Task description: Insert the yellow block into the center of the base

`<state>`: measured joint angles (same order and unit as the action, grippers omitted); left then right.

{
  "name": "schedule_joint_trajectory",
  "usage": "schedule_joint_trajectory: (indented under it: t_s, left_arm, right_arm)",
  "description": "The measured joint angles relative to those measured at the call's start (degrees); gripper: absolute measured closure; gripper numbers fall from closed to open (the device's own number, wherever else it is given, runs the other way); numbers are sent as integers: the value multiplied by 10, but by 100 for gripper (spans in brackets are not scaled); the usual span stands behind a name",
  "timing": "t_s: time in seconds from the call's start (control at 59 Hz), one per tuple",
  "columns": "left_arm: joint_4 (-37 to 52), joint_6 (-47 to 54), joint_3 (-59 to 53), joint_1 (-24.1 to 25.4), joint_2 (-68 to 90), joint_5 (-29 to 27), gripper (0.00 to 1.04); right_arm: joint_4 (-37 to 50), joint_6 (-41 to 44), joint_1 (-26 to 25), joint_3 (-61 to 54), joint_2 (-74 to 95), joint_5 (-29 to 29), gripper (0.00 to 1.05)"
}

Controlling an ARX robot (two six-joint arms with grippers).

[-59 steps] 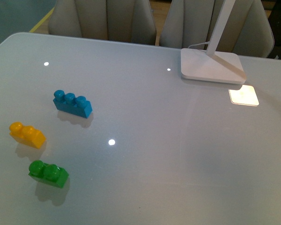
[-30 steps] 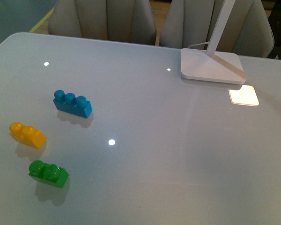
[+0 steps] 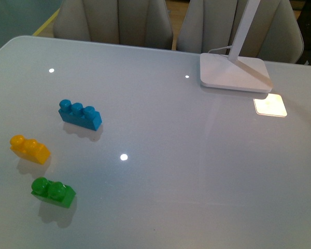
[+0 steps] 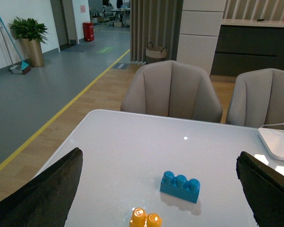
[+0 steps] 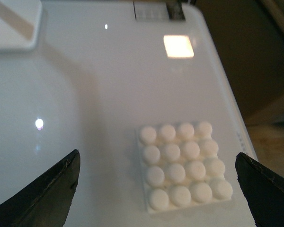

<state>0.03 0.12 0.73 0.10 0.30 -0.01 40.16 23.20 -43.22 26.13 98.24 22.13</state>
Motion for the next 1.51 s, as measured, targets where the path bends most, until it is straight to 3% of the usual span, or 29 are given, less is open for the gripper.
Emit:
schedule_joint_trajectory:
  t_s: [0.085,0.322,0.61,0.982,1.27,1.507]
  left_arm:
    - [0,0,0,0,0,0,7]
    - [0,0,0,0,0,0,7]
    - [0,0,0,0,0,0,7]
    - [0,0,0,0,0,0,7]
    - [0,0,0,0,0,0,7]
    - [0,0,0,0,0,0,7]
  right_arm:
    - [-15,60,-37,51,121,17,9]
    - [-44,73,-63,148,264,43,9]
    - [-109,73,-34,265,336,58,9]
    - [-155,88,-39,343,401,43,9]
    - [-136,73,-19,341,413,38,9]
    - [-87,42,42,302,413,20,9]
